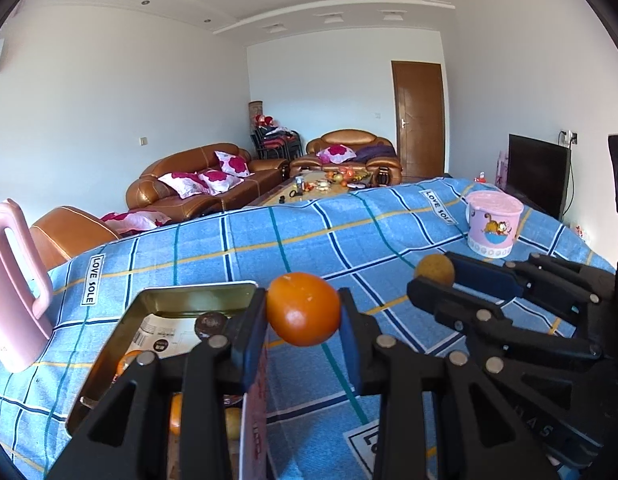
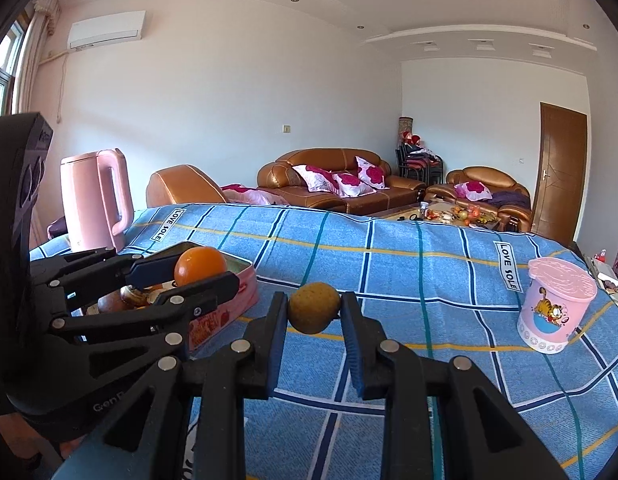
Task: Organize fruits
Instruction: 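Carry the orange and yellow-brown fruit over the pink tin, then lower the orange and yellow-brown fruit into the pink tin with both tools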
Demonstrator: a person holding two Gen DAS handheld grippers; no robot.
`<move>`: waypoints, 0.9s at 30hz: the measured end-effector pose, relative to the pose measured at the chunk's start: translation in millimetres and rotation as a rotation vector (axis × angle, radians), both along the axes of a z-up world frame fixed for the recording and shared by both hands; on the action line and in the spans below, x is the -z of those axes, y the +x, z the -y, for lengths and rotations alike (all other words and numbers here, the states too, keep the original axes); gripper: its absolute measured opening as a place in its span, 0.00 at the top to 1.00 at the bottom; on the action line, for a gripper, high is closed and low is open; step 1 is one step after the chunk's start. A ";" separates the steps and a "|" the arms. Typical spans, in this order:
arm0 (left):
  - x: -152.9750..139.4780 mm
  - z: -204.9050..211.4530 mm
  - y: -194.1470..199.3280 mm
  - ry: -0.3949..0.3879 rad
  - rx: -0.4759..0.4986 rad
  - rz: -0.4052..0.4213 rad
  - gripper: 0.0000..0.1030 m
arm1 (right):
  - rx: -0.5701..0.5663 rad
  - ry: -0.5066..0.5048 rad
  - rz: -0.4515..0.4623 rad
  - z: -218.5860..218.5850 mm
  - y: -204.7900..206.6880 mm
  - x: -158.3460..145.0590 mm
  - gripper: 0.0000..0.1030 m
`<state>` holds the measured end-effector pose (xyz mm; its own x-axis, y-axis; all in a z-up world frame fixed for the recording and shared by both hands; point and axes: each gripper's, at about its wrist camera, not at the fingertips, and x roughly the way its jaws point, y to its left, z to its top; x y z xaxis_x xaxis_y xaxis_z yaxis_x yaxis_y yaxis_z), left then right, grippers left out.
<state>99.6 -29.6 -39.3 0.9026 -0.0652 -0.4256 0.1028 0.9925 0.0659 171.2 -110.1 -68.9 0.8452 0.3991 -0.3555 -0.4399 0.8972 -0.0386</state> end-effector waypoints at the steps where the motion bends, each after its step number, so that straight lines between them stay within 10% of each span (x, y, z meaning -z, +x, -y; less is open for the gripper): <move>1: -1.1 -4.8 -1.4 -0.008 -0.008 0.000 0.66 | -0.008 0.000 0.000 -3.2 -0.6 -1.0 0.72; 27: 8.9 -116.6 -22.8 -0.042 -0.265 -0.094 0.66 | -0.207 -0.023 -0.030 -102.8 -8.8 -15.6 0.72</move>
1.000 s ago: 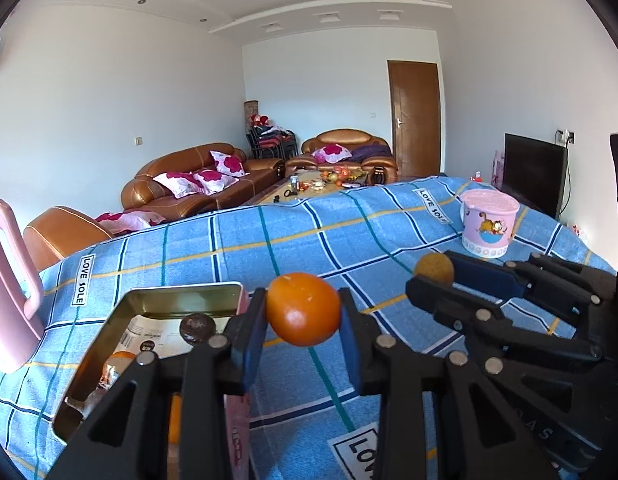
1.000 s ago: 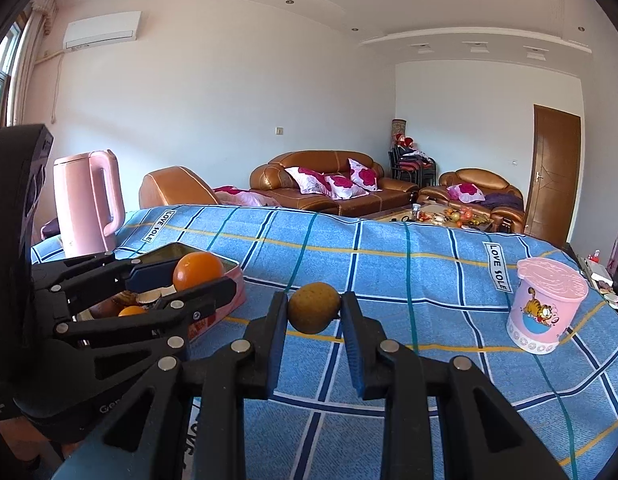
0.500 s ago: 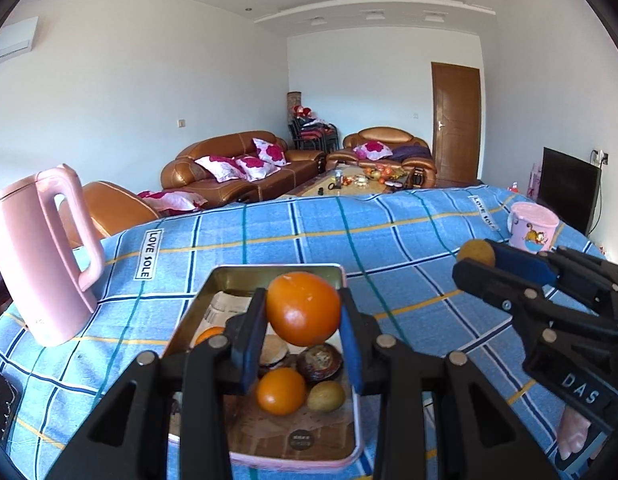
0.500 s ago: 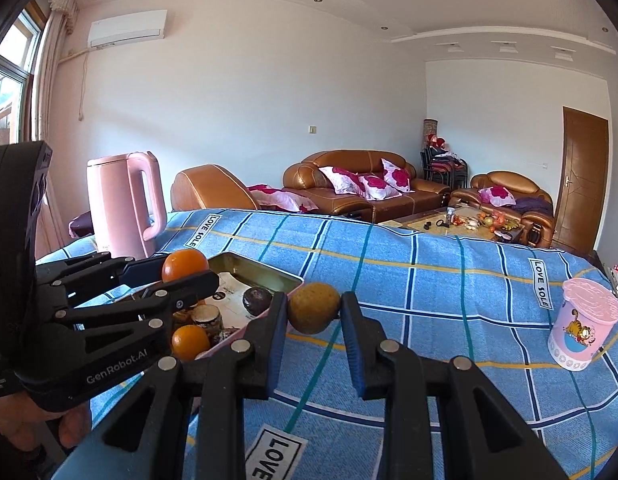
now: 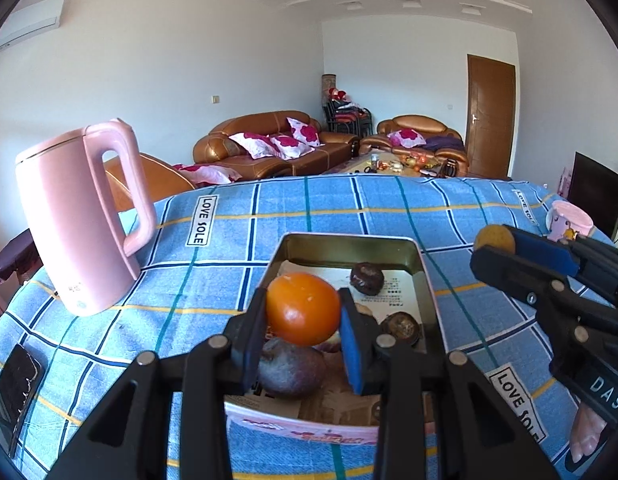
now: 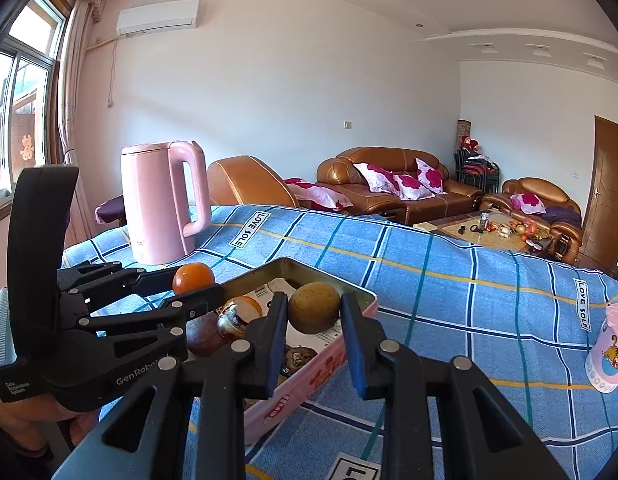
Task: Organize fruits
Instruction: 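Lower the orange and yellow-brown fruit into the pink tin with both tools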
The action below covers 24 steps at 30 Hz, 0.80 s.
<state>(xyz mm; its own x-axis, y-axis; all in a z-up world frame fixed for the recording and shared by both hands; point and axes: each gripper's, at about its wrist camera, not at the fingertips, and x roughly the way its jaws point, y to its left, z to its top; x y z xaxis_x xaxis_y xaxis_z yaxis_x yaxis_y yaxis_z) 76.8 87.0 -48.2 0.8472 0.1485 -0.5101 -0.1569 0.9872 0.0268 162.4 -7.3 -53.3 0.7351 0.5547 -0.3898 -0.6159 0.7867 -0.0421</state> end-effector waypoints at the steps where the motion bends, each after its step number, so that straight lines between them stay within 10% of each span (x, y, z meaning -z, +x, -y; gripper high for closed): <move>1: 0.9 -3.0 -0.2 -0.004 -0.006 -0.004 0.66 | -0.004 -0.003 -0.002 -3.3 -0.6 1.4 0.72; 24: 15.1 -24.3 -0.2 -0.036 -0.015 -0.054 0.66 | -0.047 -0.083 -0.109 -42.6 10.4 32.6 0.72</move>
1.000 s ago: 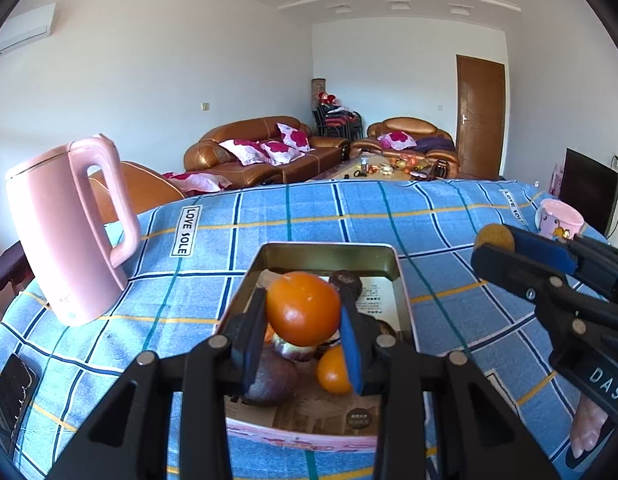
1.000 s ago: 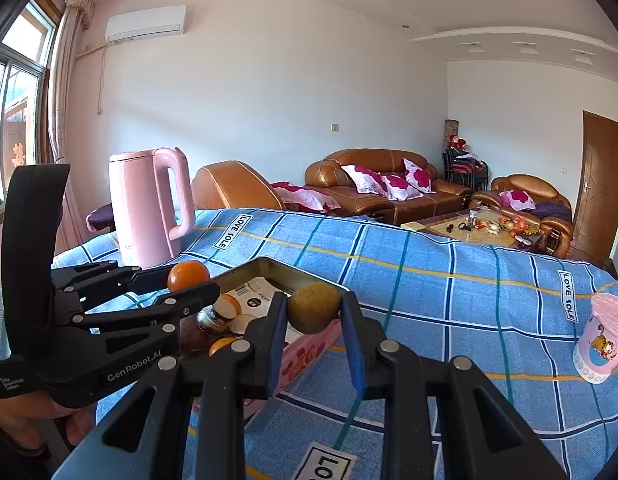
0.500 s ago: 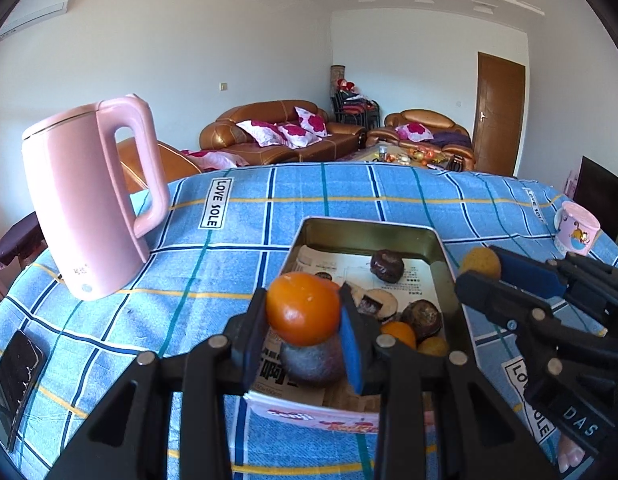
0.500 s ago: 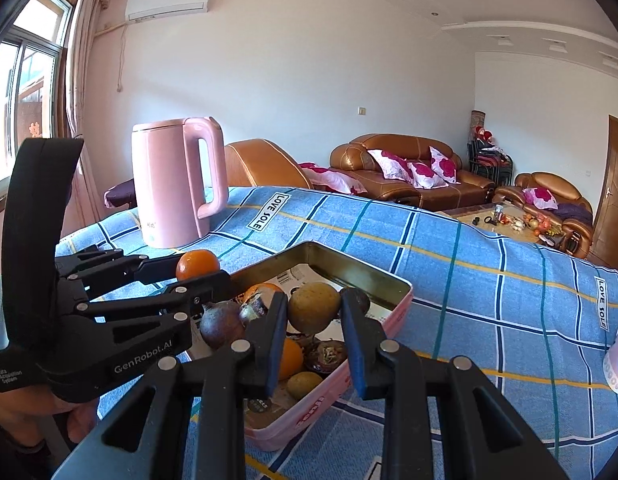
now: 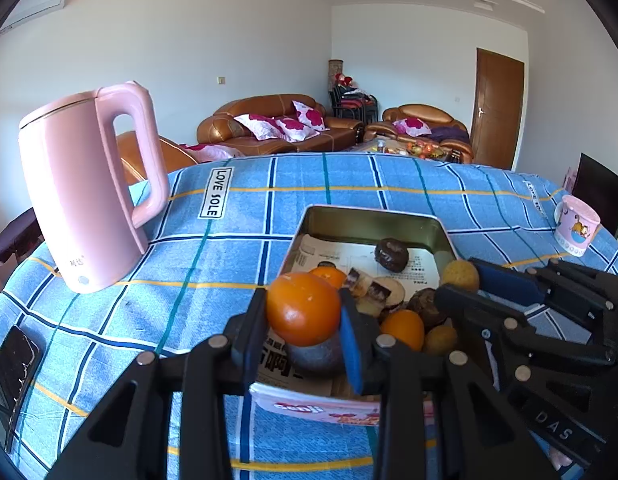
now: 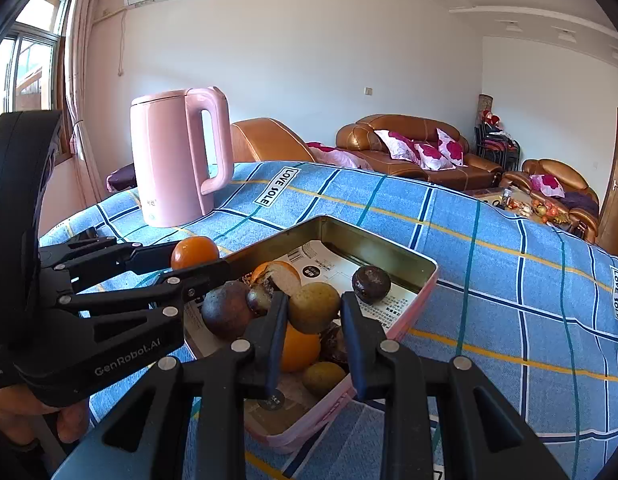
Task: Organize fruits
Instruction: 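Lower the orange and yellow-brown fruit into the pink tin with both tools, then open both tools to release the fruits into the tin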
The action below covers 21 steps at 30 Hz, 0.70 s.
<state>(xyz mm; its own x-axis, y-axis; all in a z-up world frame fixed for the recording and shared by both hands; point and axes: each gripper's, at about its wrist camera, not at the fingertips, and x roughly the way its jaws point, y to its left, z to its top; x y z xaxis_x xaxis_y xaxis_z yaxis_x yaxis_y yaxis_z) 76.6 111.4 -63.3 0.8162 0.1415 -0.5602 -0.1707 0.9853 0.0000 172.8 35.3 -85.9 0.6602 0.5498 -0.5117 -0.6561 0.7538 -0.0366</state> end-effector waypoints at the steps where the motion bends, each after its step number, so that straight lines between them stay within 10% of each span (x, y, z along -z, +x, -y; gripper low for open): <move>1: 0.2 -0.4 0.1 0.001 0.000 -0.001 0.66 | -0.001 -0.002 -0.004 -0.5 0.5 0.7 0.72; 21: 12.6 9.0 3.4 0.064 0.046 -0.058 0.60 | -0.019 -0.041 -0.081 -7.2 6.7 15.7 0.72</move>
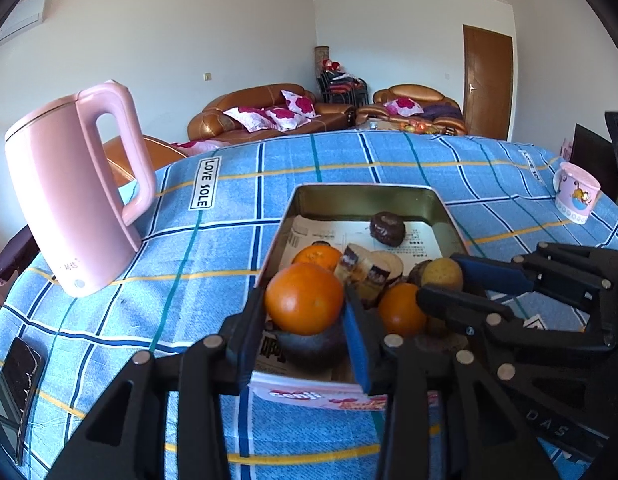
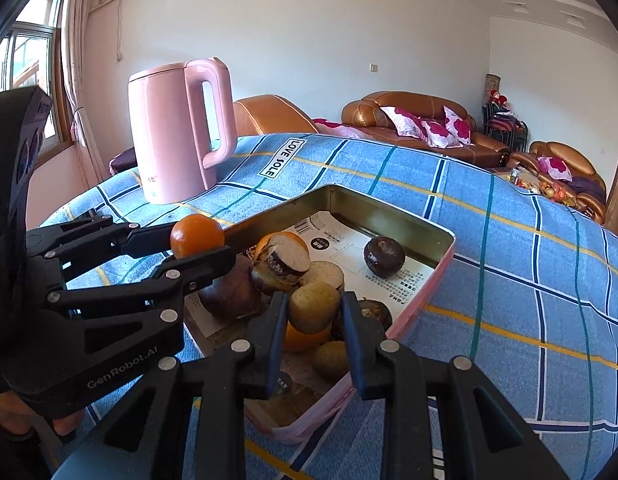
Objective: Organize fruits
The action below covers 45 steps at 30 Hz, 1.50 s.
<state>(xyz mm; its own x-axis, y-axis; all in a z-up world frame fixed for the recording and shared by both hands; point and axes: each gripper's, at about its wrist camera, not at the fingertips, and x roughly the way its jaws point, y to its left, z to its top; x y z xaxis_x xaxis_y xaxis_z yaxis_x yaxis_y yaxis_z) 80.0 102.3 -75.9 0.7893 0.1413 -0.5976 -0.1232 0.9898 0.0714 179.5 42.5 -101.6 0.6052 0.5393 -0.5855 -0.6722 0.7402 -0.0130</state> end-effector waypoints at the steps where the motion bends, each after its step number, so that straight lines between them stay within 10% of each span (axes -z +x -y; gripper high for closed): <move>1: -0.1 1.1 -0.3 0.003 0.002 -0.002 0.60 | -0.002 0.001 -0.003 -0.2 -0.6 0.4 0.72; 27: -17.1 -15.4 -23.5 -0.059 -0.103 0.104 0.04 | 0.043 0.013 0.000 15.5 -8.1 -6.8 0.57; 45: -27.2 -24.1 -36.1 -0.140 -0.142 0.139 0.00 | 0.128 0.056 0.066 43.1 -23.1 -23.3 0.45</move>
<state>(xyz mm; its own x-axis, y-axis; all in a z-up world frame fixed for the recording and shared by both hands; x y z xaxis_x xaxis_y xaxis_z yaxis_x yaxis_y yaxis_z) 43.8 126.4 -48.7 0.8434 0.1800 -0.5063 -0.2608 0.9609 -0.0927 156.3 -0.7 -78.3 0.7073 0.4860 -0.5134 -0.5712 0.8207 -0.0101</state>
